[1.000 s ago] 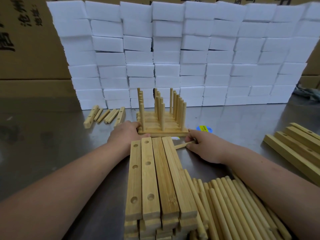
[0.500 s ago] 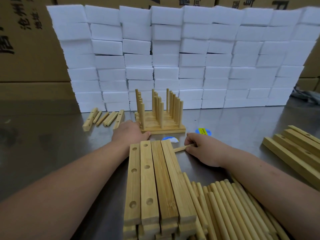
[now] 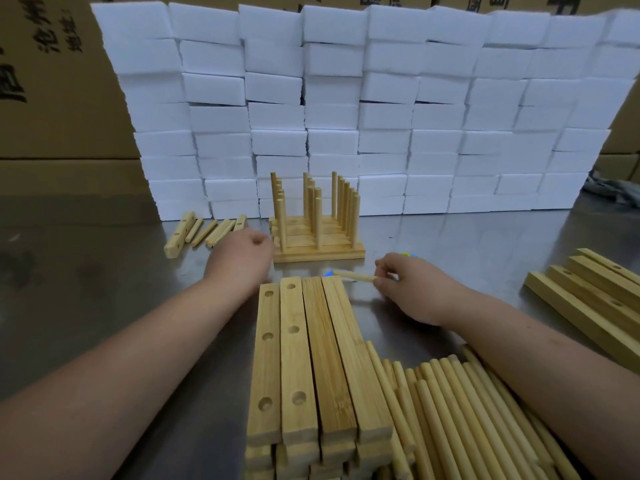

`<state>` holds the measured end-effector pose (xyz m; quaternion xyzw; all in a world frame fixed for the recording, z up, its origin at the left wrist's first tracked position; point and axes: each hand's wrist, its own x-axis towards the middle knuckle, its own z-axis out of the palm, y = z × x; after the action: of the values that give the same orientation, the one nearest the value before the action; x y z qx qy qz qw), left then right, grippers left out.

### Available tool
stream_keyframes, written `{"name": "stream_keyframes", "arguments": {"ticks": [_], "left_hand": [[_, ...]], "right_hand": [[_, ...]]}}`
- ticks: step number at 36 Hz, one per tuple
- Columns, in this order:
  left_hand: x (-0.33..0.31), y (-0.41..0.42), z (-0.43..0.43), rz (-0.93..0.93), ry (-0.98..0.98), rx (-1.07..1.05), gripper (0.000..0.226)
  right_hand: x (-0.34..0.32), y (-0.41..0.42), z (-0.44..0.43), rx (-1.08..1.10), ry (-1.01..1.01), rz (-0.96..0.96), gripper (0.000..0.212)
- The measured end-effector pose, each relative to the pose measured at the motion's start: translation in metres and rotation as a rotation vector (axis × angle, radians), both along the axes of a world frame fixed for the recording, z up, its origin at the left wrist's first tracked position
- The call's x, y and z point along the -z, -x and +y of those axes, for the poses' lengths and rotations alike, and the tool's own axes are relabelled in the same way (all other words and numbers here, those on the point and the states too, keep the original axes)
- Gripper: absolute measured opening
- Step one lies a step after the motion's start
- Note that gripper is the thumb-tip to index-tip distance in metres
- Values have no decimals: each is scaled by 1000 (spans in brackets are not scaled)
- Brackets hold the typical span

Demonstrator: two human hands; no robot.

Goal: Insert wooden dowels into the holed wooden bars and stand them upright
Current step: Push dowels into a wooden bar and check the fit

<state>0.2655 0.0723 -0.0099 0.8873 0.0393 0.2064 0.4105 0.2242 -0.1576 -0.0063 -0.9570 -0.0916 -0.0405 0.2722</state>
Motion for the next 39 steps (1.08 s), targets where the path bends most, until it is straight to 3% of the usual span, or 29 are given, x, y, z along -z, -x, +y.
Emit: {"name": "stream_keyframes", "arguments": {"ticks": [5,8,13,16,22,29,39], "left_hand": [[-32,28,-11,22,164,190,22],[-51,42,-23,119,7,334,17],[-81,73,-29,209,-365,593,14],[-93,89,-26,305,-592,753,32],[-88,95,-25,450,-768,890,61],[-82,95,-30,403,-771,912,36],[-78,96,-38,332,-801,874,18]], "right_hand": [[-17,2,6,96,-265,-116,14],[-27,6,10,97,-502,-110,14],[-39,11,12,111,-672,-121,16],[-43,13,12,90,-688,-135,18],[-40,17,14,57,-652,-141,16],[-39,18,17,32,-631,-133,15],[-37,20,18,19,-602,-107,13]]}}
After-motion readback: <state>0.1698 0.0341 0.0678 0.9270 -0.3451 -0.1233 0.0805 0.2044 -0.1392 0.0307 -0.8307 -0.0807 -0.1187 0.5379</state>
